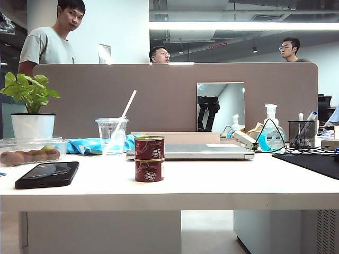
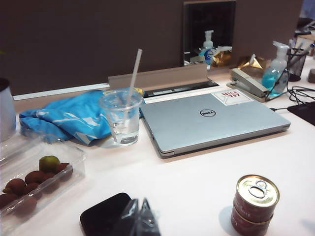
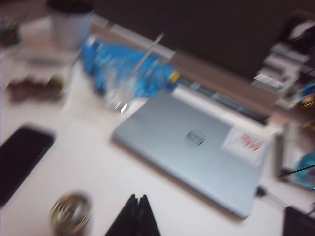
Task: Stack a can of tomatoes on the right onto the can of tomatoes on the left.
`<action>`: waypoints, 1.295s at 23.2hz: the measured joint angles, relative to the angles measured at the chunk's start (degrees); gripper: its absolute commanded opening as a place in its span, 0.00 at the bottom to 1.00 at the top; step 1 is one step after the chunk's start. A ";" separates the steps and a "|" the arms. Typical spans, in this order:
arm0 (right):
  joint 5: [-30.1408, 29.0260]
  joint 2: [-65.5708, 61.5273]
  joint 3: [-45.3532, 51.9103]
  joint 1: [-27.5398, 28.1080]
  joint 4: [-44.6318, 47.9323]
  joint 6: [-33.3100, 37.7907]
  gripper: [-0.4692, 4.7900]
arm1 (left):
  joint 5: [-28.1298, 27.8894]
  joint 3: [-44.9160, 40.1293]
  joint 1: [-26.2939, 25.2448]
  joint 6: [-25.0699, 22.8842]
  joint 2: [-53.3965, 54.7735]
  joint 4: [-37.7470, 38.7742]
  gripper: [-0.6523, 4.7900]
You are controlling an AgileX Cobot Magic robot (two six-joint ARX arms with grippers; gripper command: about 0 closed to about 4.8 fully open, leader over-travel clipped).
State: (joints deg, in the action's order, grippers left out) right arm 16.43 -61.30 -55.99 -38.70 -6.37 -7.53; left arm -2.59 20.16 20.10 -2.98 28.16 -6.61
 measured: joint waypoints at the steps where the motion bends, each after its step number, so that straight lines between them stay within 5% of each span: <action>1: 1.60 1.77 2.32 0.11 3.30 0.22 0.08 | 0.00 0.00 0.00 0.00 0.00 0.04 0.11; 5: 4.48 9.99 14.53 3.41 18.84 1.27 0.07 | 0.04 0.00 0.02 0.00 0.00 0.02 0.11; 15: 10.23 10.95 22.21 17.75 22.40 8.13 0.08 | 0.13 -0.04 -0.37 0.00 -0.85 0.87 0.11; 25: 4.98 11.39 28.04 26.45 24.04 9.07 0.08 | 4.44 -0.09 -16.00 0.00 -10.73 4.57 0.11; 30: 4.11 11.32 32.11 26.25 23.34 9.07 0.08 | 4.66 -1.62 -17.88 0.00 -16.87 4.22 0.11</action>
State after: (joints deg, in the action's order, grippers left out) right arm 20.53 -49.98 -23.88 -12.45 16.97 1.54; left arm 2.07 18.55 2.22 -2.98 11.29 -2.39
